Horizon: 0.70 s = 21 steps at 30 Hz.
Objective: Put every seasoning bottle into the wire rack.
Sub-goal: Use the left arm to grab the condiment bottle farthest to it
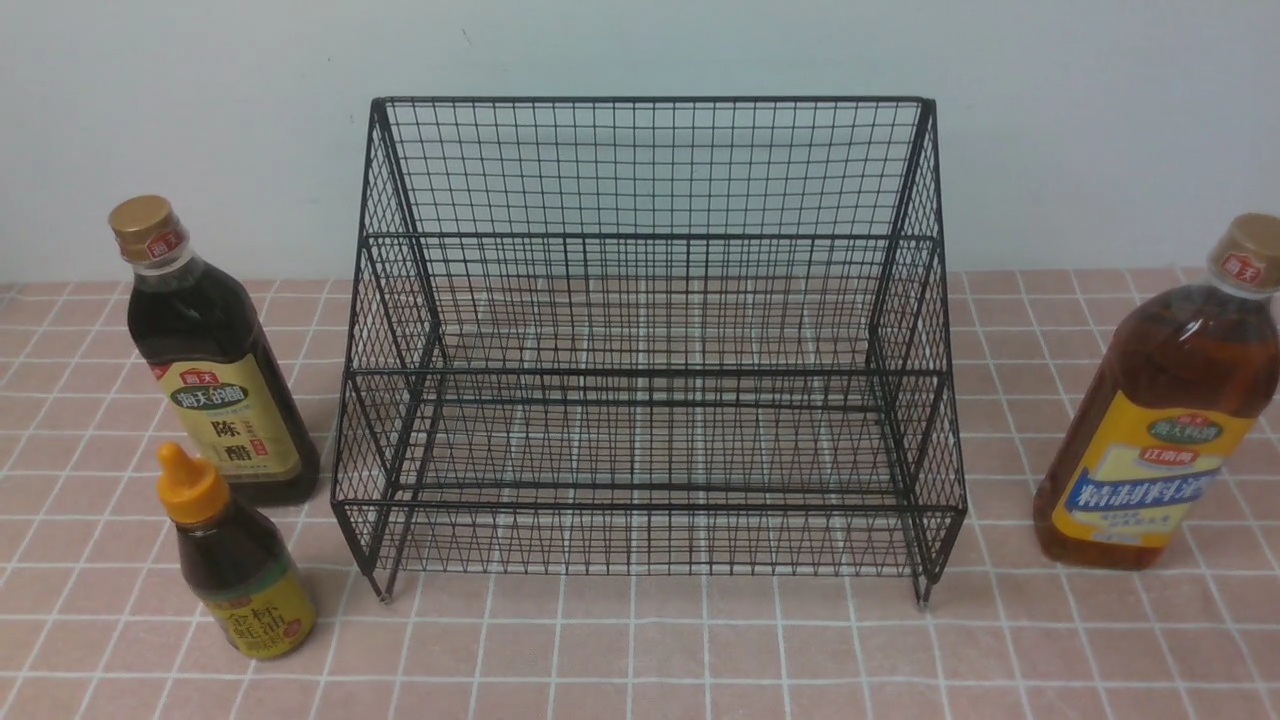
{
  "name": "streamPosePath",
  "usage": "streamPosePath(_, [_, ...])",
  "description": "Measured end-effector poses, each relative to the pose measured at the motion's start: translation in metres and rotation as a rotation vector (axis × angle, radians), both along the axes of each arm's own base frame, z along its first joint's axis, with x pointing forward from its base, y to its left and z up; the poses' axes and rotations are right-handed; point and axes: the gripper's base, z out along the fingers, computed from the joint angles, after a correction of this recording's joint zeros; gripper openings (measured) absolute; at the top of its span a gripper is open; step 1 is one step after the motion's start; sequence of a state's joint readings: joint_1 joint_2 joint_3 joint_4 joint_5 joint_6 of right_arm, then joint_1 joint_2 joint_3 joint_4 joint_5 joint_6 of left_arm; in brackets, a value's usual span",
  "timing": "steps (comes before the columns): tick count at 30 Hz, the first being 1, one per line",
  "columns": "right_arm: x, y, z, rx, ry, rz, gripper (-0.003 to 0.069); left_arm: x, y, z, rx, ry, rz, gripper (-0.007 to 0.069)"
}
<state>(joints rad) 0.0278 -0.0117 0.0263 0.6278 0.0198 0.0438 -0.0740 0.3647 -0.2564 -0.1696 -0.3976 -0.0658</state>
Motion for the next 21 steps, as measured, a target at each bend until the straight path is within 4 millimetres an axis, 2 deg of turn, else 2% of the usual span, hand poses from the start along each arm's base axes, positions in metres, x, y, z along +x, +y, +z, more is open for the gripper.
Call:
streamPosePath(2, [-0.002, 0.002, 0.009, -0.065, -0.009, 0.01, -0.0015, 0.022, -0.003, -0.001, 0.032, 0.092, -0.003, -0.0007])
streamPosePath(4, [-0.007, 0.004, 0.032, -0.17, -0.045, 0.02, -0.0015, 0.043, -0.005, -0.005, 0.067, 0.178, -0.007, -0.0007])
streamPosePath(6, [-0.008, 0.005, 0.045, -0.239, -0.052, 0.021, -0.0015, 0.052, -0.006, -0.007, 0.08, 0.215, -0.009, -0.0007])
streamPosePath(7, [-0.01, 0.007, 0.061, -0.309, -0.048, 0.027, -0.0015, 0.062, -0.007, -0.011, 0.09, 0.26, -0.012, -0.0005])
streamPosePath(10, [-0.002, 0.008, 0.085, -0.482, 0.04, 0.038, -0.0013, 0.08, -0.009, -0.021, 0.1, 0.337, -0.015, 0.0019])
streamPosePath(12, [0.005, 0.009, 0.09, -0.529, 0.093, 0.049, -0.0013, 0.086, -0.009, -0.026, 0.102, 0.36, -0.015, 0.0036])
streamPosePath(14, [0.02, 0.009, 0.09, -0.575, 0.191, 0.073, -0.0012, 0.095, -0.009, -0.031, 0.105, 0.366, -0.011, 0.0096])
streamPosePath(15, [0.02, 0.009, 0.09, -0.576, 0.192, 0.073, -0.0012, 0.096, -0.009, -0.031, 0.105, 0.365, -0.01, 0.0096])
streamPosePath(16, [0.028, 0.009, 0.086, -0.581, 0.246, 0.092, -0.0011, 0.101, -0.009, -0.033, 0.098, 0.345, -0.002, 0.016])
streamPosePath(17, [0.029, 0.009, 0.086, -0.581, 0.255, 0.096, -0.0012, 0.101, -0.009, -0.033, 0.096, 0.344, -0.001, 0.016])
streamPosePath(18, [0.032, 0.01, 0.082, -0.584, 0.297, 0.112, -0.0012, 0.106, -0.008, -0.034, 0.085, 0.328, 0.009, 0.0224])
streamPosePath(21, [0.035, 0.01, 0.077, -0.587, 0.344, 0.132, -0.0012, 0.113, -0.007, -0.039, 0.071, 0.324, 0.021, 0.0325])
